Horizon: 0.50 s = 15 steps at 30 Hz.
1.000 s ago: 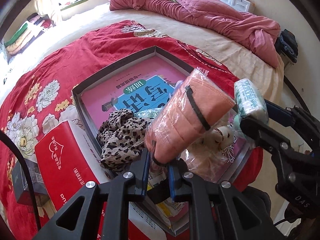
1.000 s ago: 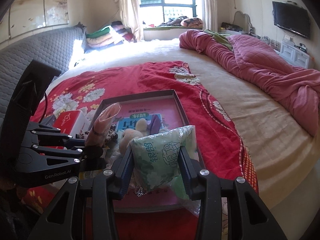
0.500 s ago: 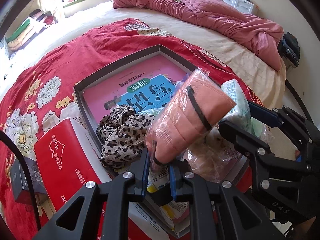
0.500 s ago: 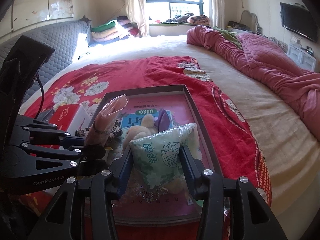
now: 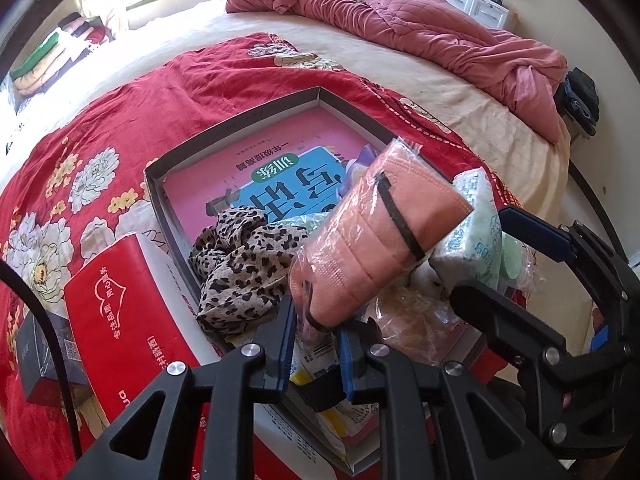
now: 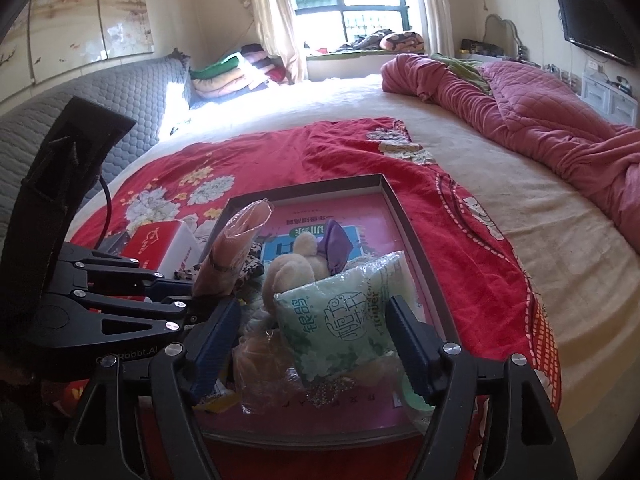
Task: Organize soft objects
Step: 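Lower and open the right tool releasing the tissue pack while the left tool releases the pink towel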
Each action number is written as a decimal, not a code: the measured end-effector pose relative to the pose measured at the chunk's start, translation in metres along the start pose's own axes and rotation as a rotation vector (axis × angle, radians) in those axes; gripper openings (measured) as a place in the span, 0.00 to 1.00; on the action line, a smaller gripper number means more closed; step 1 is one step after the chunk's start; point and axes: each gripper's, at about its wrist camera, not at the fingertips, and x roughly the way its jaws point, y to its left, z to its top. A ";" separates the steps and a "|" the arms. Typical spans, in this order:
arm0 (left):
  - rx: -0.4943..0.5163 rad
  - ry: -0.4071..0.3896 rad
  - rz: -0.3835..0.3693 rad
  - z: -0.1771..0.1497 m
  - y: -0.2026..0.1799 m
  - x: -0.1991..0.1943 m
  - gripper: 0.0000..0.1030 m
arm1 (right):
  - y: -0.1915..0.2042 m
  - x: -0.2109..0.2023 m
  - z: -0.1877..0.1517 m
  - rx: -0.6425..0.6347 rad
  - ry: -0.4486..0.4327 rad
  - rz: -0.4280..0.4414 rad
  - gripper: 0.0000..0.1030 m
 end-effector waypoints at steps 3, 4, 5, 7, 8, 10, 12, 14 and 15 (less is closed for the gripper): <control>0.006 0.012 -0.007 0.001 -0.001 0.001 0.23 | -0.002 -0.004 0.000 0.006 -0.004 -0.015 0.74; 0.010 0.015 -0.002 0.001 -0.003 0.001 0.25 | -0.002 -0.005 -0.001 0.007 -0.007 -0.021 0.74; 0.012 0.014 0.006 0.001 -0.003 0.001 0.28 | -0.003 -0.007 0.000 0.009 -0.009 -0.026 0.74; 0.013 0.013 0.015 0.000 -0.003 0.000 0.31 | -0.006 -0.011 0.000 0.019 -0.019 -0.034 0.74; 0.009 0.013 0.011 0.000 -0.003 -0.001 0.33 | -0.008 -0.013 0.000 0.026 -0.024 -0.034 0.74; 0.005 0.011 0.000 -0.001 -0.002 -0.003 0.39 | -0.013 -0.017 0.001 0.049 -0.036 -0.034 0.74; 0.009 0.003 0.006 -0.002 -0.003 -0.006 0.44 | -0.017 -0.019 0.001 0.074 -0.043 -0.025 0.74; 0.014 -0.009 -0.001 -0.002 -0.004 -0.010 0.46 | -0.019 -0.019 0.001 0.088 -0.042 -0.031 0.74; 0.015 -0.011 -0.006 -0.002 -0.004 -0.011 0.46 | -0.019 -0.018 0.001 0.088 -0.038 -0.037 0.74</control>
